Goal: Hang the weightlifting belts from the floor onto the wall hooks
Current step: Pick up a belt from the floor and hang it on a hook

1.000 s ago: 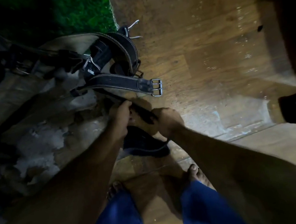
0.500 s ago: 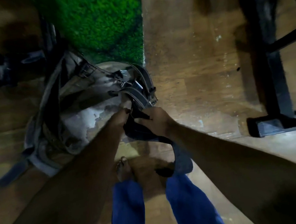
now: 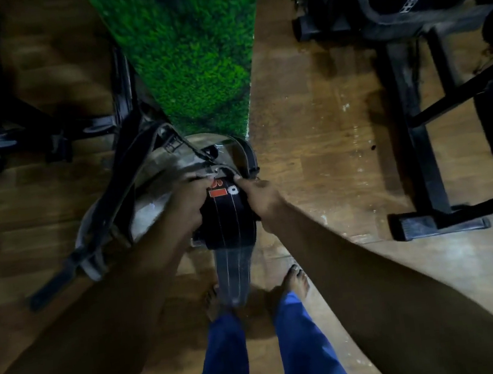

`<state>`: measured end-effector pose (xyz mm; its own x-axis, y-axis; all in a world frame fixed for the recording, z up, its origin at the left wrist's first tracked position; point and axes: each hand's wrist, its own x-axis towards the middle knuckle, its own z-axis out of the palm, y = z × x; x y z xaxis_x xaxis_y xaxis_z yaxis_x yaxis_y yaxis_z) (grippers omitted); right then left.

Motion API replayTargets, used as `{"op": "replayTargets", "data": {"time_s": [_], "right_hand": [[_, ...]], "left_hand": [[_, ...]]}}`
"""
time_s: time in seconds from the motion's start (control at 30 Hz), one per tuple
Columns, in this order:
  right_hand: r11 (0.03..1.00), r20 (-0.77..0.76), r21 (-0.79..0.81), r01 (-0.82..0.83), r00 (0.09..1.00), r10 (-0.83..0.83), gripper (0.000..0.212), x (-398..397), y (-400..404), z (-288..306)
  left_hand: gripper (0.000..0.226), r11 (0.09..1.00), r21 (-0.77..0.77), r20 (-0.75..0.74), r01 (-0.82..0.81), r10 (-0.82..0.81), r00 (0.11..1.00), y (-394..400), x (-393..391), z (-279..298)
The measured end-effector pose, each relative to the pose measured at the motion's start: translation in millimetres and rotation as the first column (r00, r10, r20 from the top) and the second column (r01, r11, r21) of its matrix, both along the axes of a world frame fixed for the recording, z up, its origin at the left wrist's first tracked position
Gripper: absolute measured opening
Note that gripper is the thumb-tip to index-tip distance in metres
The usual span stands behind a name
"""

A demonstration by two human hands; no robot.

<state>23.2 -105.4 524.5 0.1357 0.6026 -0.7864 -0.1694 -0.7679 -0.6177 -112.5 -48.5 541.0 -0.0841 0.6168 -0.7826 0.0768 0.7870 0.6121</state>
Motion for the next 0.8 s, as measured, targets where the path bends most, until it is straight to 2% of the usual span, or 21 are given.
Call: {"op": "replayTargets", "data": {"time_s": [0.1, 0.17, 0.27, 0.33, 0.37, 0.43, 0.47, 0.53, 0.6, 0.73, 0.8], "right_hand": [[0.997, -0.044, -0.067, 0.037, 0.998, -0.040, 0.039, -12, 10, 38], [0.995, -0.096, -0.074, 0.071, 0.992, -0.078, 0.038, -17, 15, 64], [0.999, -0.103, 0.053, -0.011, 0.995, 0.017, 0.040, -22, 14, 100], [0.985, -0.118, 0.164, -0.055, 0.990, 0.075, 0.028, -26, 5, 136], [0.974, -0.129, 0.212, -0.081, 0.986, 0.110, 0.025, -29, -3, 153], [0.945, -0.113, 0.306, -0.113, 0.982, 0.154, 0.030, -34, -15, 186], [0.934, -0.096, 0.343, -0.101, 0.985, 0.141, 0.033, -38, -20, 199], [0.915, -0.046, 0.397, -0.069, 0.994, 0.095, 0.035, -40, -26, 229], [0.911, 0.001, 0.413, -0.006, 1.000, 0.006, 0.035, -34, -20, 256], [0.933, -0.129, 0.333, 0.137, 0.987, -0.099, 0.072, -16, 11, 300], [0.925, -0.143, 0.348, 0.155, 0.984, -0.111, 0.072, -11, 24, 318]], "left_hand": [[0.017, 0.991, 0.129, -0.011, 0.043, -0.042, 0.999, -16, -14, 38], [0.018, 0.988, 0.154, 0.045, 0.007, -0.014, 0.999, -29, -25, 66], [0.014, 0.984, 0.165, 0.095, -0.061, 0.045, 0.994, -40, -42, 105], [0.016, 0.991, 0.132, 0.104, -0.029, 0.015, 0.994, -35, -53, 131], [0.020, 0.997, 0.069, 0.117, -0.015, 0.006, 0.993, -32, -57, 145], [0.027, 0.999, -0.040, 0.184, -0.015, 0.022, 0.983, -24, -60, 181], [0.028, 0.999, -0.046, 0.223, -0.025, 0.034, 0.974, -20, -59, 201], [0.027, 0.997, 0.070, 0.234, -0.022, 0.005, 0.972, -13, -54, 235], [0.027, 0.962, 0.273, 0.190, 0.014, -0.068, 0.979, -10, -49, 260], [0.015, 0.858, 0.500, 0.261, 0.120, -0.281, 0.923, -27, -42, 305], [0.017, 0.818, 0.540, 0.237, 0.198, -0.374, 0.897, -37, -44, 320]]}}
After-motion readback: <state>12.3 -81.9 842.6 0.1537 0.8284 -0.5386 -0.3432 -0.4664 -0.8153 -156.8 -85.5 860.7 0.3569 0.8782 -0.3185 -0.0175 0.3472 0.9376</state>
